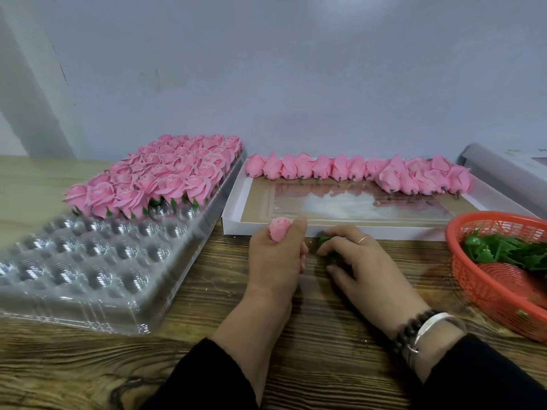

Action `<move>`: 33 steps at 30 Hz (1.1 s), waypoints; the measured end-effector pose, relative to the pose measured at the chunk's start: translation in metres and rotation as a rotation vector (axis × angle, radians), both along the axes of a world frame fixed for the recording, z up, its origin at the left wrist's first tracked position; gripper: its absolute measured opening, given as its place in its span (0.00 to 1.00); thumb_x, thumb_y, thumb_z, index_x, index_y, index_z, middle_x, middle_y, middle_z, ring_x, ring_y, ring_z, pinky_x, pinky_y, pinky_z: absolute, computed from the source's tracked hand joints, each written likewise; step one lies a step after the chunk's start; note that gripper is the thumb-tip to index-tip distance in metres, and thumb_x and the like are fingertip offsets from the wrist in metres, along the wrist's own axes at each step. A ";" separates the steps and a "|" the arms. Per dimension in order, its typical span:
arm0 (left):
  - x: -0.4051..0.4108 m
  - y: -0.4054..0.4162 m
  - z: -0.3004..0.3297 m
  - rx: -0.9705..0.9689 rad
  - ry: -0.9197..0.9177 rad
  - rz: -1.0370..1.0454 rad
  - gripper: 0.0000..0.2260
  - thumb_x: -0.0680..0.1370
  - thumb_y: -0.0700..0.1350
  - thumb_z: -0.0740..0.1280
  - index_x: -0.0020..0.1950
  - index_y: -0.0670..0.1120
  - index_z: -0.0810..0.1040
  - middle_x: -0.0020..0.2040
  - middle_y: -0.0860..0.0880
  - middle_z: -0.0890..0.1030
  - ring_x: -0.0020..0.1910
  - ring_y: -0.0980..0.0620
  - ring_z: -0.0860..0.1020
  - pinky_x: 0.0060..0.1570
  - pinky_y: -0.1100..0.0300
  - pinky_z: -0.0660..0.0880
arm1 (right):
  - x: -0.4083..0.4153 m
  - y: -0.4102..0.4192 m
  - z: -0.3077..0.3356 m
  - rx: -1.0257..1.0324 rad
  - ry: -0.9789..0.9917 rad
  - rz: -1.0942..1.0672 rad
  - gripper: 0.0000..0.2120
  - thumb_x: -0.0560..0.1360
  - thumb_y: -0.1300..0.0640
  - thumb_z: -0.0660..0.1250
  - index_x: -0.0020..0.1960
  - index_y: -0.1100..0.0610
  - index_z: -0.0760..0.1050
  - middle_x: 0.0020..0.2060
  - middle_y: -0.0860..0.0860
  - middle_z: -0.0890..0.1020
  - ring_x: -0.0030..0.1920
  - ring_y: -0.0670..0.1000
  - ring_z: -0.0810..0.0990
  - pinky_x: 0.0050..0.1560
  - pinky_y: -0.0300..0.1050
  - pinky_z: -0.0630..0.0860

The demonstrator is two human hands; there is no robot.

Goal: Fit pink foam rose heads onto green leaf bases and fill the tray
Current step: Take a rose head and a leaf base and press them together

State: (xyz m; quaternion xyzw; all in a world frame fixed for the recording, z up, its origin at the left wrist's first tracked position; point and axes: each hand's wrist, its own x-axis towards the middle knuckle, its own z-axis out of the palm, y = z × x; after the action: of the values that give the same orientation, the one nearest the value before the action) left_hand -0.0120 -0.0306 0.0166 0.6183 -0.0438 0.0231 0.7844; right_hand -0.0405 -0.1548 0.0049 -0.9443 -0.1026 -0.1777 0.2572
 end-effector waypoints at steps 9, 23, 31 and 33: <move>-0.007 -0.005 -0.001 0.132 -0.071 -0.088 0.17 0.77 0.41 0.65 0.29 0.41 0.69 0.20 0.52 0.66 0.19 0.58 0.64 0.22 0.69 0.63 | -0.004 -0.006 0.001 0.116 -0.007 -0.079 0.18 0.69 0.64 0.69 0.37 0.47 0.63 0.33 0.45 0.73 0.36 0.42 0.70 0.37 0.35 0.64; -0.017 -0.007 0.004 0.156 -0.110 -0.342 0.09 0.76 0.42 0.67 0.39 0.38 0.77 0.24 0.49 0.76 0.24 0.55 0.73 0.24 0.67 0.68 | -0.038 -0.011 0.011 0.148 -0.217 0.026 0.33 0.67 0.69 0.70 0.61 0.40 0.63 0.44 0.43 0.77 0.48 0.45 0.78 0.50 0.27 0.66; -0.017 -0.004 0.008 0.026 -0.003 -0.248 0.12 0.73 0.41 0.67 0.29 0.45 0.73 0.21 0.50 0.69 0.21 0.57 0.66 0.23 0.69 0.65 | -0.033 -0.003 0.017 0.163 -0.390 0.029 0.26 0.69 0.60 0.72 0.63 0.49 0.66 0.53 0.44 0.73 0.54 0.40 0.72 0.57 0.27 0.65; -0.016 -0.005 0.007 0.021 0.023 -0.237 0.12 0.73 0.41 0.67 0.29 0.45 0.73 0.21 0.50 0.68 0.21 0.56 0.66 0.23 0.68 0.65 | -0.034 -0.003 0.017 0.310 -0.263 0.030 0.31 0.66 0.58 0.75 0.64 0.44 0.64 0.55 0.40 0.74 0.55 0.34 0.72 0.55 0.23 0.65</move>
State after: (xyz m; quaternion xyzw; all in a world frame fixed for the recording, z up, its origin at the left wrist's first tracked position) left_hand -0.0283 -0.0352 0.0238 0.6172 -0.1077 -0.0773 0.7755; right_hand -0.0748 -0.1575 0.0220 -0.8603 -0.1209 -0.3095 0.3867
